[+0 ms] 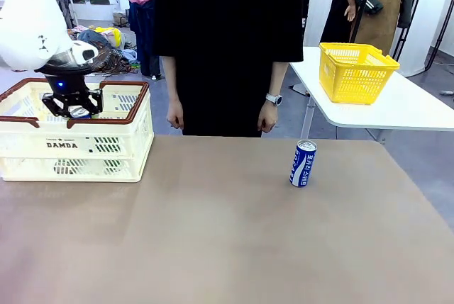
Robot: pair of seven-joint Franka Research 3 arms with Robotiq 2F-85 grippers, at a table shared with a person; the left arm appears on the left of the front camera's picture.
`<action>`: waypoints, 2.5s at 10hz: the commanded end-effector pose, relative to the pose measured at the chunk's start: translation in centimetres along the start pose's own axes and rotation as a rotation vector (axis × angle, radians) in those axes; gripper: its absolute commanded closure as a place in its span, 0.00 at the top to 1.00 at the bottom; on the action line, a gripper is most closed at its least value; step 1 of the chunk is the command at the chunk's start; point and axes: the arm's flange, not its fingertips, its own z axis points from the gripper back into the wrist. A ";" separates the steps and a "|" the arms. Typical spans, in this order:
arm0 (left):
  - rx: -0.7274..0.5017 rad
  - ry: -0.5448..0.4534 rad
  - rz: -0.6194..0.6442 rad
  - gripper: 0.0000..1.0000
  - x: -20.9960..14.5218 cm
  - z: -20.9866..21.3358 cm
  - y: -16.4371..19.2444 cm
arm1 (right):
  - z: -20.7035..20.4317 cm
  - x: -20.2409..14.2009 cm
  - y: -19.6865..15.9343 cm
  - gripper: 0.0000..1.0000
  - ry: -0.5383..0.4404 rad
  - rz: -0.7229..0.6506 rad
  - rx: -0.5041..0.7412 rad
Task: Place the drinks into the Shopping basket.
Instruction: Pick up one drink and place it into the Shopping basket.
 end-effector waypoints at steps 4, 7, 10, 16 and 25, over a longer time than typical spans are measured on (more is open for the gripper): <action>-0.026 0.093 -0.020 0.00 1.5 -2.2 0.2 | 0.2 0.0 0.1 1.00 -0.002 0.014 0.008; -0.048 0.122 -0.008 0.00 2.1 -3.0 0.6 | 0.2 0.0 0.1 1.00 -0.002 0.014 0.008; -0.110 0.100 0.021 0.00 1.7 -1.8 0.6 | 0.2 0.0 0.1 1.00 -0.002 0.014 0.008; -0.059 0.096 0.015 0.00 1.9 -2.1 0.3 | 0.2 0.0 0.1 1.00 -0.002 0.014 0.008; 0.033 0.090 -0.074 0.00 4.3 -5.5 -0.9 | 0.2 0.0 0.1 1.00 -0.002 0.014 0.008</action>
